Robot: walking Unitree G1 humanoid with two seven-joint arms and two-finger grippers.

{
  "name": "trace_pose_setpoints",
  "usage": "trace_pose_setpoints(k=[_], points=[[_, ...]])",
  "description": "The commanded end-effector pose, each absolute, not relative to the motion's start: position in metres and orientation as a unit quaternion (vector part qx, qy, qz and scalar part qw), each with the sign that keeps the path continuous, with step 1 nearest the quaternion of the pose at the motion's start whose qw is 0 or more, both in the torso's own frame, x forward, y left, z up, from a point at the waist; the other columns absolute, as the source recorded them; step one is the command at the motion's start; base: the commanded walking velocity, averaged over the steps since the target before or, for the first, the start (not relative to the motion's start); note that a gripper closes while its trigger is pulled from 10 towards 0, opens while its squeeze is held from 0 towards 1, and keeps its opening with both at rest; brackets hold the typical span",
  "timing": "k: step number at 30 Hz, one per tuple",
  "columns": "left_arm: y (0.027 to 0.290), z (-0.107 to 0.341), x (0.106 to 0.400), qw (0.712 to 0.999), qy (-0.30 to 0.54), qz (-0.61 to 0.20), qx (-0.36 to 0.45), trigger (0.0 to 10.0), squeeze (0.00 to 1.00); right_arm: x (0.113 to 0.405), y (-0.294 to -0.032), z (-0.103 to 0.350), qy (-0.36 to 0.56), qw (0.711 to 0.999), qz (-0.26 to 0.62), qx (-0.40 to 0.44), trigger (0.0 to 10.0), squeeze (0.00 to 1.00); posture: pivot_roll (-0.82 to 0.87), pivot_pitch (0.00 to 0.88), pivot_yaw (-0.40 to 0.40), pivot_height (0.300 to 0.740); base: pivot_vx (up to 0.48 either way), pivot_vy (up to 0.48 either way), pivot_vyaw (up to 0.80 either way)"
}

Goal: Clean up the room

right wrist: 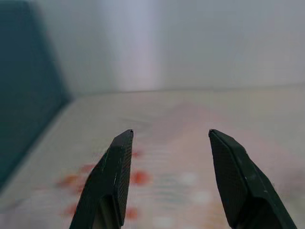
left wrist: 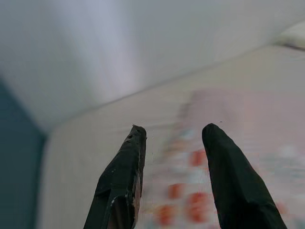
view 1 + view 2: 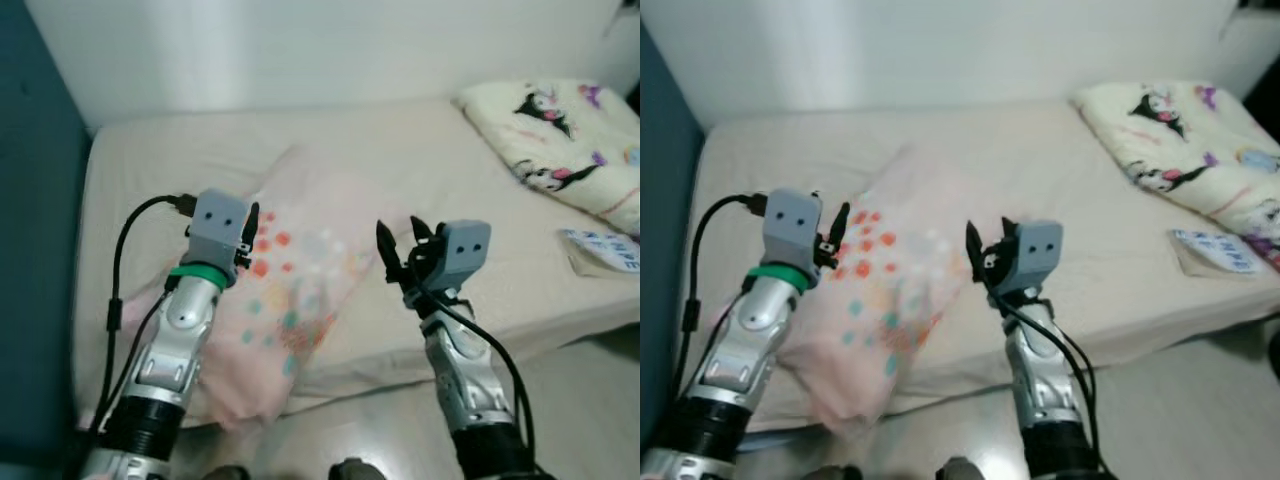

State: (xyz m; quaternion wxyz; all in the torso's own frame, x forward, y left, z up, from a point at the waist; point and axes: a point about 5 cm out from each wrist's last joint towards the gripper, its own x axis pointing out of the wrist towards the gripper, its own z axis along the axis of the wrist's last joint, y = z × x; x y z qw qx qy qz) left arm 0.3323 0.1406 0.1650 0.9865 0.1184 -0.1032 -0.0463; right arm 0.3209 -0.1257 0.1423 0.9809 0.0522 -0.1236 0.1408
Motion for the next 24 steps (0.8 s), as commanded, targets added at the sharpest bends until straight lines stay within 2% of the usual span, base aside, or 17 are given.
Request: trace_pose_setpoints(k=[1,3,7,22,24], points=[[0.1362,0.158,0.3302,0.987,-0.093,-0.053,0.118,10.0,0.0,0.3199,-0.1317,0.1386,-0.117,0.983,0.132,0.045,10.0,0.0,-0.06,0.055,0.021,0.74,0.0,0.428,0.0],[0.1363,0.1581,0.3303,0.987,-0.093,-0.053,0.118,10.0,0.0,0.3199,-0.1316,0.1386,-0.117,0.983,0.132,0.045,10.0,0.0,-0.06,0.055,0.021,0.74,0.0,0.418,0.0],[0.1362,0.1602,0.3296,0.985,-0.104,-0.051,0.129,10.0,0.0,0.3195,-0.1318,0.1382,-0.116,0.983,0.132,0.045,10.0,0.0,-0.07,0.059,0.022,0.74,0.0,0.0,0.0],[0.1343,0.1588,0.3274,0.983,-0.111,-0.05,0.135,10.0,0.0,0.3181,-0.1325,0.1372,-0.115,0.984,0.129,0.045,10.0,0.0,-0.07,0.067,0.022,0.74,0.0,-0.475,0.0],[0.1336,0.1574,0.3277,0.984,-0.106,-0.051,0.135,10.0,0.0,0.3179,-0.1326,0.137,-0.114,0.984,0.128,0.045,10.0,0.0,-0.07,0.068,0.023,0.74,0.0,-0.167,0.0]])
